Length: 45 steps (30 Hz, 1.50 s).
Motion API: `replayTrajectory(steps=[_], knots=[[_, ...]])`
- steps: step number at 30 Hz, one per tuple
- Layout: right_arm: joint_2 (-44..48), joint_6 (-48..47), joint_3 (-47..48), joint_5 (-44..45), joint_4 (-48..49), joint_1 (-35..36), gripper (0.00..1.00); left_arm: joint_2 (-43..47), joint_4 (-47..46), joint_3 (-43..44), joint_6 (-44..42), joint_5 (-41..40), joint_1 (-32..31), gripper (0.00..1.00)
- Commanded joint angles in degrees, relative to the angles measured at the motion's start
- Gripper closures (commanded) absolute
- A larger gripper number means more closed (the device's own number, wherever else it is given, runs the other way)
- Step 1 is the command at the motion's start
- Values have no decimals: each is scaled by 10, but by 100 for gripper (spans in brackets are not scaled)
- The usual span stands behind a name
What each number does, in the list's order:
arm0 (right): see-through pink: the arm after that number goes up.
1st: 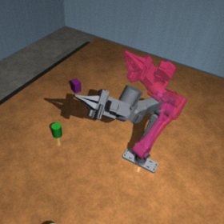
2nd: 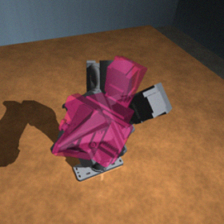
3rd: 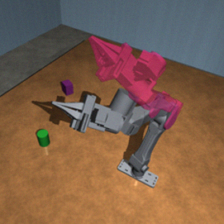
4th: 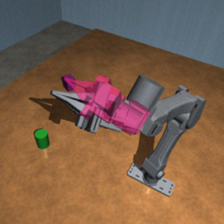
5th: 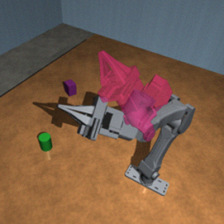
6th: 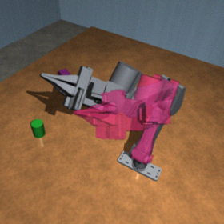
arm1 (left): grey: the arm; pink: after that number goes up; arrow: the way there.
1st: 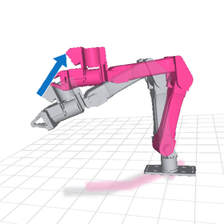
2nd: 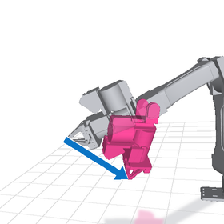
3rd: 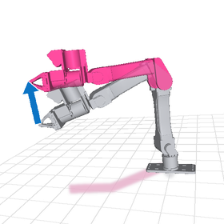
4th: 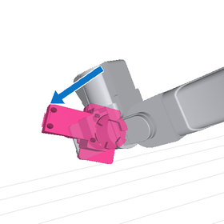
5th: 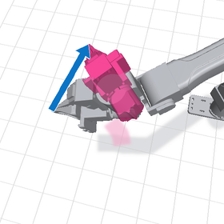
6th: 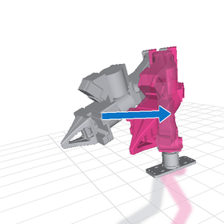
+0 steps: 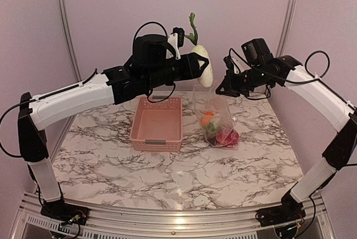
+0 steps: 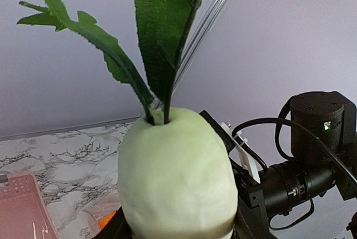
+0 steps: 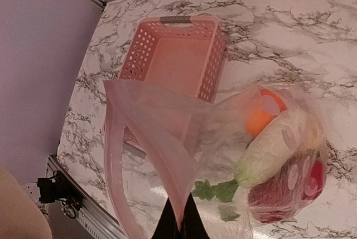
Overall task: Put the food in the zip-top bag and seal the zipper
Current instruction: Place the fake vegetable in the zipper food storage bag.
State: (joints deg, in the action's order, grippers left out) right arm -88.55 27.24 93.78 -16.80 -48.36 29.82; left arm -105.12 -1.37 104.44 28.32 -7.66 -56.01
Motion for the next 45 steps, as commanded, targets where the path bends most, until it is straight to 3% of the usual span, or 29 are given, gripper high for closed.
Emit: replayTrajectory(steps=[1, 5, 11, 15, 25, 30, 33, 36, 37, 40, 41, 42, 45], knots=[[-7, 7, 42, -25, -1, -8, 100, -27, 19, -2, -8, -102, -21, 66], [-12, 11, 49, -30, 9, -9, 100, -58, 64, 19, 65, -157, -25, 64], [-29, 23, 55, -35, 42, -10, 100, -102, 112, 54, 131, -165, -25, 66], [-34, 28, 60, -36, 58, -10, 100, -121, 130, 69, 159, -162, -25, 76], [-35, 13, 68, -18, 60, -11, 100, -132, 92, 87, 198, -39, -28, 79], [-28, -4, 89, -5, 59, -10, 100, -191, 180, 155, 246, 53, -19, 77], [-30, -12, 91, -6, 66, -10, 100, -253, 244, 253, 242, 119, -15, 64], [-38, -12, 90, -26, 59, -10, 100, -274, 277, 334, 216, 114, -5, 46], [-36, -10, 86, -27, 60, -10, 100, -264, 276, 330, 221, 104, 3, 34], [-26, -7, 73, -17, 67, -10, 100, -218, 254, 278, 259, 101, 30, 23], [-23, -7, 72, -14, 67, -10, 100, -203, 246, 264, 265, 103, 40, 7], [-22, -7, 71, -13, 67, -11, 100, -190, 238, 257, 260, 107, 45, 2], [-21, -6, 70, -15, 65, -11, 100, -167, 240, 278, 234, 122, 53, 1]])
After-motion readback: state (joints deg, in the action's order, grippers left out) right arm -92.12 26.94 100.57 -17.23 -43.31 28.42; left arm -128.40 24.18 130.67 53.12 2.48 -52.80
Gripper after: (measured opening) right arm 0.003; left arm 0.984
